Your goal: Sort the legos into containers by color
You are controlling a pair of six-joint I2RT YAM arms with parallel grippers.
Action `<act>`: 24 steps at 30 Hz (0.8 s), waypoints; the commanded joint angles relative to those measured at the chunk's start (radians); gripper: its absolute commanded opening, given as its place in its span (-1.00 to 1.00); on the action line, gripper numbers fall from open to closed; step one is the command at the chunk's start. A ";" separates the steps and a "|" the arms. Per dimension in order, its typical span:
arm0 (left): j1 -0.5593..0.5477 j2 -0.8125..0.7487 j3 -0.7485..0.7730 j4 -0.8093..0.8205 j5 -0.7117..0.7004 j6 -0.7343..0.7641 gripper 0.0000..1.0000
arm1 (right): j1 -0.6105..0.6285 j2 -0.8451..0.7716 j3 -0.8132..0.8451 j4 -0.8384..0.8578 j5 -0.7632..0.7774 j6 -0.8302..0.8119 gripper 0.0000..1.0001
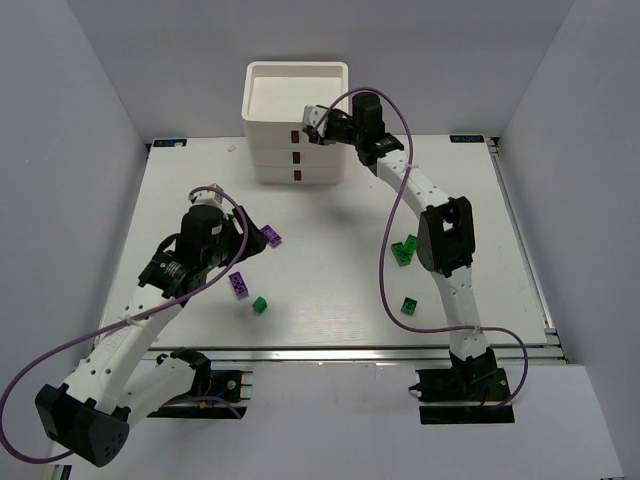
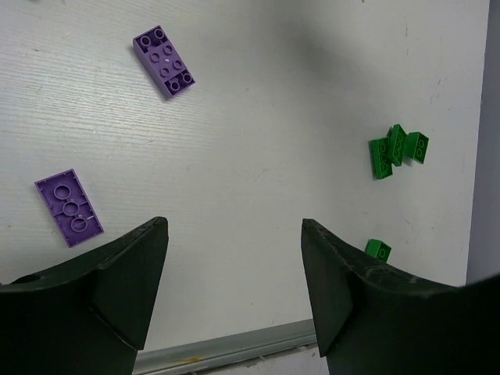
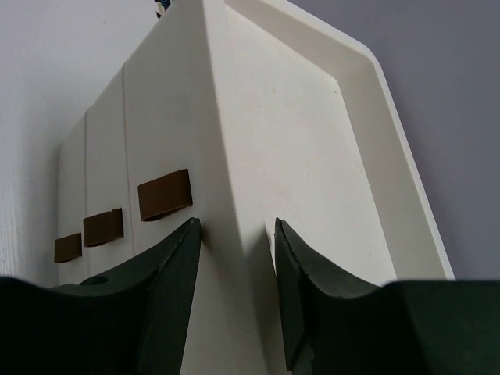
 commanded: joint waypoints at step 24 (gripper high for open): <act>0.003 0.058 -0.023 0.101 0.040 0.014 0.58 | -0.232 -0.169 0.021 -0.771 -0.380 -0.632 -0.77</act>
